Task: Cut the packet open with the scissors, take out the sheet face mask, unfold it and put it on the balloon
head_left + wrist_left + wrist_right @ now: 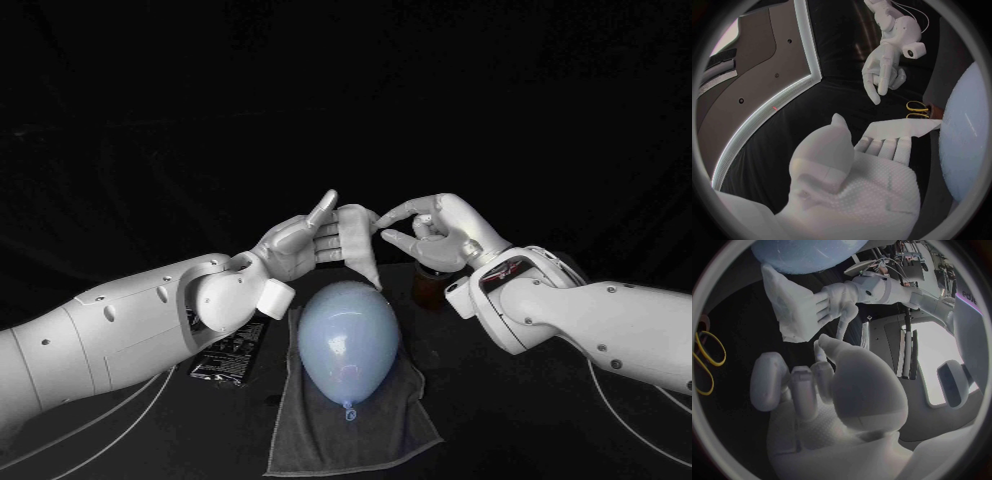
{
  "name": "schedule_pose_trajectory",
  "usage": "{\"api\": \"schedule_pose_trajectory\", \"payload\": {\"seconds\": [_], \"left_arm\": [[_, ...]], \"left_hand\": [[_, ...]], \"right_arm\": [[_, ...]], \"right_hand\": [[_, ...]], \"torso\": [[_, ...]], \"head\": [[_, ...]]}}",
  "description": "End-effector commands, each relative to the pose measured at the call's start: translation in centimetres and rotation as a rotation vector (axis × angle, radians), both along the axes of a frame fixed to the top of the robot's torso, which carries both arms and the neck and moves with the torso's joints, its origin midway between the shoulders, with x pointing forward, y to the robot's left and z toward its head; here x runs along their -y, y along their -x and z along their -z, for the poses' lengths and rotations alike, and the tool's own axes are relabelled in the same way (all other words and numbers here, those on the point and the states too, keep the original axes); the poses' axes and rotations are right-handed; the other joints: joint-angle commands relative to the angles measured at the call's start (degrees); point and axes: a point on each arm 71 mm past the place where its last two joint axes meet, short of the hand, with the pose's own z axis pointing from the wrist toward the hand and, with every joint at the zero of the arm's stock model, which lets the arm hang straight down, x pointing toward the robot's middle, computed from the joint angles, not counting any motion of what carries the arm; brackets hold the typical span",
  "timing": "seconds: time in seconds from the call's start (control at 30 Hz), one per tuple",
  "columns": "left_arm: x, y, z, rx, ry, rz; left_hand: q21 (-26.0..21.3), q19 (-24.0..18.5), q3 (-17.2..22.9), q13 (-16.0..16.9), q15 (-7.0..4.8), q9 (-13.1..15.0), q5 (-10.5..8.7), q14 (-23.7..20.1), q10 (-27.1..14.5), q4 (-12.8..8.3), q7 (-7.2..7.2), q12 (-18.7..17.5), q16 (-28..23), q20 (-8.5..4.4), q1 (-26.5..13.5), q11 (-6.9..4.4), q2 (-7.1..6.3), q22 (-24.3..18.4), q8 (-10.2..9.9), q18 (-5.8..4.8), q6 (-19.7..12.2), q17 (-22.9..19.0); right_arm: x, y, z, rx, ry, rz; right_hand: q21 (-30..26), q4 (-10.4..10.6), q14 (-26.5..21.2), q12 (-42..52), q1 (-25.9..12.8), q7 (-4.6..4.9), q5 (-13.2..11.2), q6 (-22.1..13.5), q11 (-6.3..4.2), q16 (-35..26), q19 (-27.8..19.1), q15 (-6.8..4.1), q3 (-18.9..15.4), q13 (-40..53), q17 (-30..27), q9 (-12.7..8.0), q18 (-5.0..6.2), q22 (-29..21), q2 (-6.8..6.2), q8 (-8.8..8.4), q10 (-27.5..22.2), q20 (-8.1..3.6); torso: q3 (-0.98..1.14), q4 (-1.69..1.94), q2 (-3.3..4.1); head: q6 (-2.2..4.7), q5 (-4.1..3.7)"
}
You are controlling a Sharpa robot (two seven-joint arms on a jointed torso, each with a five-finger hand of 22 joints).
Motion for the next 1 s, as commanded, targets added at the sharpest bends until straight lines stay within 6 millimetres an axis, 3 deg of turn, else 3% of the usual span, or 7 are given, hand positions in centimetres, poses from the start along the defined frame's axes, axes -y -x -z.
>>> {"api": "schedule_pose_trajectory", "payload": {"seconds": [0.03, 0.43, 0.9, 1.0], "left_arm": [[-0.1, -0.3, -0.4, -0.002, 0.056, -0.039], [-0.3, -0.7, -1.1, -0.026, 0.103, -0.071], [-0.4, -0.8, -1.9, -0.024, 0.115, -0.087], [-0.4, -0.8, -1.9, -0.025, 0.108, -0.093]], "left_hand": [[-0.3, -0.3, -0.3, -0.1, 0.08, 0.0, -0.10, -0.2, -0.1, 0.0, 3.23, -0.3, 0.0, -0.05, 0.2, 0.30, 0.37, 0.0, -0.3, -0.58, -0.4, 0.0], [-0.1, 0.3, -0.8, 0.0, -0.11, 0.0, -0.10, 0.1, 0.1, 0.0, 3.67, -0.2, 0.1, -0.09, 1.0, 0.92, 0.86, 0.1, -0.3, -0.47, -0.6, 0.0], [0.0, 0.5, -1.1, -0.1, -0.16, -0.1, -0.10, -0.2, 0.0, 0.0, 3.81, -0.3, 0.1, -0.10, 1.3, 1.13, 0.95, 0.1, -0.4, -0.37, -0.9, 0.0], [0.0, 0.7, -1.5, 0.1, -0.46, 0.1, -0.09, 0.9, 1.5, -0.1, 4.21, 0.0, 0.3, -0.08, 2.0, 1.58, 0.99, 0.1, -0.2, -0.33, -0.5, 0.2]], "right_arm": [[-0.4, 0.3, 0.0, 0.051, 0.046, -0.032], [-0.3, 0.3, 0.4, 0.064, 0.067, -0.026], [-0.6, 0.2, 0.7, 0.086, 0.086, -0.020], [-0.7, 0.2, 0.7, 0.094, 0.085, -0.019]], "right_hand": [[0.3, -0.4, 6.1, -0.3, 0.0, 0.06, -0.1, 0.5, 0.30, 0.2, 0.2, -0.24, 0.1, 6.2, 15.1, 0.0, -0.20, 10.2, -0.46, 0.14, -0.1, 0.07], [0.4, -0.8, 6.1, -0.2, 0.1, 0.05, -0.1, 0.6, 0.28, 0.2, 0.3, -0.25, 0.3, 6.3, 15.1, 0.0, -0.21, 10.2, -0.53, 0.20, 0.0, 0.06], [0.4, -1.4, 6.1, -0.2, 0.2, 0.04, 0.0, 0.7, 0.27, 0.2, 0.3, -0.27, 0.7, 6.3, 15.1, 0.0, -0.22, 10.2, -0.59, 0.25, 0.0, 0.05], [0.4, -1.4, 6.1, -0.2, 0.2, 0.04, 0.0, 0.7, 0.27, 0.2, 0.3, -0.27, 0.7, 6.3, 15.1, 0.0, -0.22, 10.2, -0.61, 0.25, 0.0, 0.05]], "torso": [[0.03, 0.02, 0.04], [0.04, 0.02, -0.08], [0.04, 0.07, -0.07], [0.04, 0.11, -0.10]], "head": [[-0.11, -0.02], [-0.33, -0.17], [0.28, -0.16], [0.58, -0.07]]}}
